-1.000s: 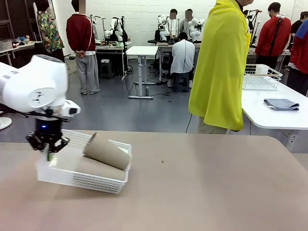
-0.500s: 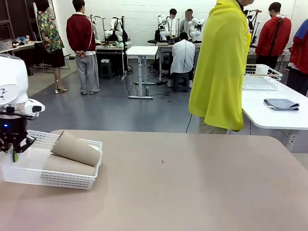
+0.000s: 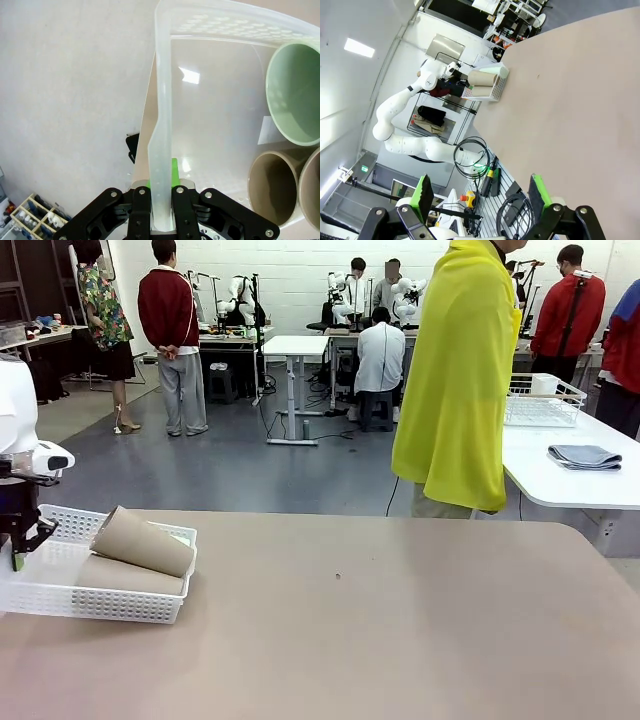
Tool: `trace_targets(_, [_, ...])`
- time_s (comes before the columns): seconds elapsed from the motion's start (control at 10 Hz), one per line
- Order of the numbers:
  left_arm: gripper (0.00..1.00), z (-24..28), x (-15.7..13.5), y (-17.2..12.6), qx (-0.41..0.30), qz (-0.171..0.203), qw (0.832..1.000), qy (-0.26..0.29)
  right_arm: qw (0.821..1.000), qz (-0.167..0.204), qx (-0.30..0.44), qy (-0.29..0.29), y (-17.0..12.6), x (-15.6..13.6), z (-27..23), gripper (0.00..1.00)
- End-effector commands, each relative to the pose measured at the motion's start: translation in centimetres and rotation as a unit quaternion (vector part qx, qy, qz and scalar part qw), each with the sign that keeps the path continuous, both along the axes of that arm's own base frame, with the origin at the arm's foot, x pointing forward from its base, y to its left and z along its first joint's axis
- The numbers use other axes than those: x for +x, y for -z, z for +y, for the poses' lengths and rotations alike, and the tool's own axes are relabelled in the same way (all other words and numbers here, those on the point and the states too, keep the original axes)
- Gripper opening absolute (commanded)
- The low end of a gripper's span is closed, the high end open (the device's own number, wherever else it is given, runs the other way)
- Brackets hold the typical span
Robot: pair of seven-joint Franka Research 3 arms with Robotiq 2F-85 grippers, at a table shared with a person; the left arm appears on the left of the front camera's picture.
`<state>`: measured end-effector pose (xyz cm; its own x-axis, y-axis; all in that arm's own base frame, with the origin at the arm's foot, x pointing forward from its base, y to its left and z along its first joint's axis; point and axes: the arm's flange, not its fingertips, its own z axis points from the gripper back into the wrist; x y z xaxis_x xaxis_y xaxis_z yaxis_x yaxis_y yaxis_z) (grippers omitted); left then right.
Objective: Clean and organize the cups into the basket.
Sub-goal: Move the Organizing basket back to the left side of the table.
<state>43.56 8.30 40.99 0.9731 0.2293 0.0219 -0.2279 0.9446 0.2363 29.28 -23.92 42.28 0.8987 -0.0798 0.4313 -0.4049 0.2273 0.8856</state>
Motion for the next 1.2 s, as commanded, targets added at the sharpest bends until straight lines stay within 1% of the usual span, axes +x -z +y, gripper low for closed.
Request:
trace_targets(0.0, [0.06,0.8,1.8,2.1,0.009,-0.004,1.000,-0.008,1.000,-0.011,0.005,0.002,0.0,0.3,0.1,1.00])
trace_targets(0.1, [0.06,1.1,2.5,3.3,0.009,0.002,1.000,-0.021,1.000,-0.011,0.005,0.002,0.0,0.3,0.1,1.00])
trace_targets(0.3, [0.06,1.4,3.1,4.8,0.006,0.010,1.000,-0.016,1.000,-0.011,0.005,0.002,0.0,0.3,0.1,1.00])
trace_targets(0.4, [0.66,1.5,3.2,4.8,-0.002,0.006,1.000,-0.010,1.000,-0.011,0.005,0.002,0.0,0.3,0.1,1.00])
trace_targets(0.5, [0.66,1.6,3.1,4.6,-0.004,0.003,1.000,-0.010,1.000,-0.011,0.005,0.002,0.0,0.3,0.1,1.00])
trace_targets(0.6, [1.00,1.5,3.1,4.3,-0.004,0.002,1.000,-0.007,1.000,-0.011,0.005,0.002,0.0,0.3,0.1,1.00])
trace_targets(0.7, [0.68,1.5,3.0,4.1,-0.005,-0.001,1.000,-0.008,1.000,-0.011,0.005,0.002,0.0,0.3,0.1,1.00])
trace_targets(0.8, [1.00,1.4,3.0,3.8,-0.008,-0.005,1.000,-0.006,1.000,-0.011,0.005,0.002,0.0,0.3,0.1,1.00])
trace_targets(1.1, [1.00,1.3,2.5,2.6,-0.010,-0.021,1.000,-0.014,1.000,-0.011,0.005,0.002,0.0,0.3,0.1,1.00])
